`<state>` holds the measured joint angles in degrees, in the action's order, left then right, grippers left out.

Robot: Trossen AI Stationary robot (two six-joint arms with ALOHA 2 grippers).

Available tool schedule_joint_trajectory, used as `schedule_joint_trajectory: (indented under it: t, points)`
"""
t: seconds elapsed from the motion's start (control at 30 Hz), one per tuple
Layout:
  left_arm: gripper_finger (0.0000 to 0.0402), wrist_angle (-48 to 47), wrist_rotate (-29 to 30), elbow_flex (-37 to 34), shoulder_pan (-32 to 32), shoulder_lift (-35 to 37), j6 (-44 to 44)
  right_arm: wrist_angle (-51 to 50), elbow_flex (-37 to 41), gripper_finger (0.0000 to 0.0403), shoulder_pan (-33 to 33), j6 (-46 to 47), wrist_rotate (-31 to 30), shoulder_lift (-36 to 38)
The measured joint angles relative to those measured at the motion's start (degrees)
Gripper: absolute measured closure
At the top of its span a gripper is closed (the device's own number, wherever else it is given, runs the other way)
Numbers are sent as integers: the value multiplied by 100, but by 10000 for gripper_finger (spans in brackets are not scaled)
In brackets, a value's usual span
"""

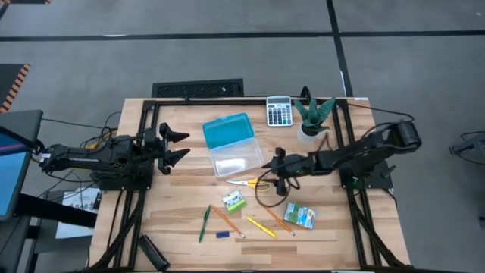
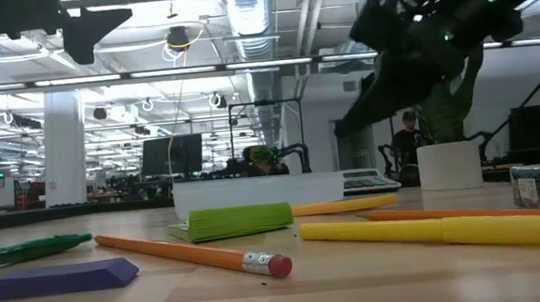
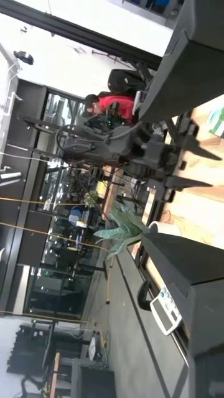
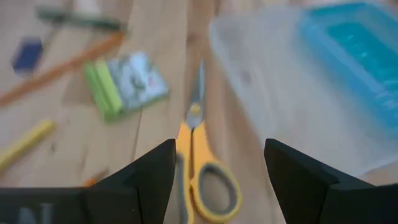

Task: Pack school essentials
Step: Put the yellow scissors into the supply box

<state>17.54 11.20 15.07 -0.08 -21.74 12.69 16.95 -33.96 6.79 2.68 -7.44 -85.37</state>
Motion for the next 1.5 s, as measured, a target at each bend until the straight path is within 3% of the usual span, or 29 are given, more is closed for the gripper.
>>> schedule_joint_trajectory:
  t: [0.17,0.63,0.8,1.03,1.13,1.5]
  points:
    - [102,-4,0,0,2,0,2,-512,-333,143,162,77,7,-542]
    - [102,-4,162,-2,2,0,-65,-372,-347,150,128,198,11,-1332]
    - [102,-4,261,-2,2,0,-68,-360,-355,198,108,303,0,-1599]
    - [102,-4,319,-2,0,0,-70,-536,-373,331,115,396,-29,-1621]
    - [102,-4,319,-2,2,0,-70,-627,-357,371,145,435,-3,-1502]
    - [102,-6,319,-2,1,0,-73,-1167,-305,378,295,504,38,-642]
